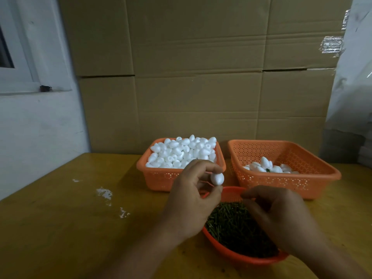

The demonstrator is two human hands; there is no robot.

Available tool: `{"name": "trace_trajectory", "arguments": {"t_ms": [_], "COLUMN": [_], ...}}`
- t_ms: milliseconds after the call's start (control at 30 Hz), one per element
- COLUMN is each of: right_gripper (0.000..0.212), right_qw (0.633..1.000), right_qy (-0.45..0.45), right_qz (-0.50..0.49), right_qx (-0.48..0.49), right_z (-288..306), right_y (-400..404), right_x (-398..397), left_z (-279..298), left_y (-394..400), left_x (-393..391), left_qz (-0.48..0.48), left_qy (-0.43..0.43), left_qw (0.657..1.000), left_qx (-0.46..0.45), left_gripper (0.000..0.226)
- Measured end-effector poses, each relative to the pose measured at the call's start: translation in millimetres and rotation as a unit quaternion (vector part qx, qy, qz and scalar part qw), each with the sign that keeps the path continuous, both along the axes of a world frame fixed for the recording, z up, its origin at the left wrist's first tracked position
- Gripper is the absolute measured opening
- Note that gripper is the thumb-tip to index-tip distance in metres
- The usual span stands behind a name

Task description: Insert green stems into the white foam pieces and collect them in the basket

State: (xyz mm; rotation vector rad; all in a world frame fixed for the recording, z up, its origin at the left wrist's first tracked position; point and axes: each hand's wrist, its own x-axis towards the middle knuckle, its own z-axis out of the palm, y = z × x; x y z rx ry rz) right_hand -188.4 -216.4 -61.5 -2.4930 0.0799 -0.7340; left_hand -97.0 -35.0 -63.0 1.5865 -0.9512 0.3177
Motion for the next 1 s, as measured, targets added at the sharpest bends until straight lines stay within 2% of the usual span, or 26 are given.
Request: {"name": "trace_trajectory", "arguments": {"t_ms": [67, 233, 333, 400, 533, 633, 800, 1000], "right_gripper": [0.017, 0.015, 0.018, 0.024, 0.038, 0.036, 0.024, 0.014], "right_qw": [0.998, 0.981, 0.966, 0.956, 0.936, 0.928, 0.931, 0.941], "right_qy": [0.045, 0.151, 0.197, 0.228, 0.276, 0.292, 0.281, 0.27], "right_qz": [0.007, 0.019, 0.02, 0.021, 0.023, 0.019, 0.001, -0.011], "right_qx": [-0.039, -0.12, -0.164, -0.184, -0.219, -0.233, -0.232, -0.202], "right_z": [3.0, 7.8, 8.8, 10.2, 11.4, 10.3, 8.0, 6.1], "right_y": [0.8, 3.6, 6.8, 10.1, 14.8, 18.3, 23.0, 21.9], "right_x": [-1.0, -0.1, 2.4, 3.2, 5.7, 8.4, 13.2, 14.8], "left_z": [-3.5, -3.7, -2.7, -3.0, -3.7, -4.1, -0.5, 1.4], "left_y": [2.3, 4.8, 5.1, 4.6, 4.8, 5.9, 4.5, 4.4], "left_x": [-3.2, -10.5, -11.7, -12.1, -13.5, -12.5, -13.3, -12.5], "left_qz": [-0.016, -0.056, -0.064, -0.083, -0.143, -0.164, -0.163, -0.179], "left_qy": [0.016, 0.052, 0.062, 0.093, 0.17, 0.181, 0.21, 0.262], "left_qw": [1.0, 0.997, 0.996, 0.992, 0.975, 0.97, 0.964, 0.946], "left_qx": [0.01, 0.008, 0.021, 0.017, -0.001, -0.001, -0.015, -0.07], "left_gripper": [0.025, 0.035, 0.025, 0.021, 0.03, 0.034, 0.026, 0.025]}}
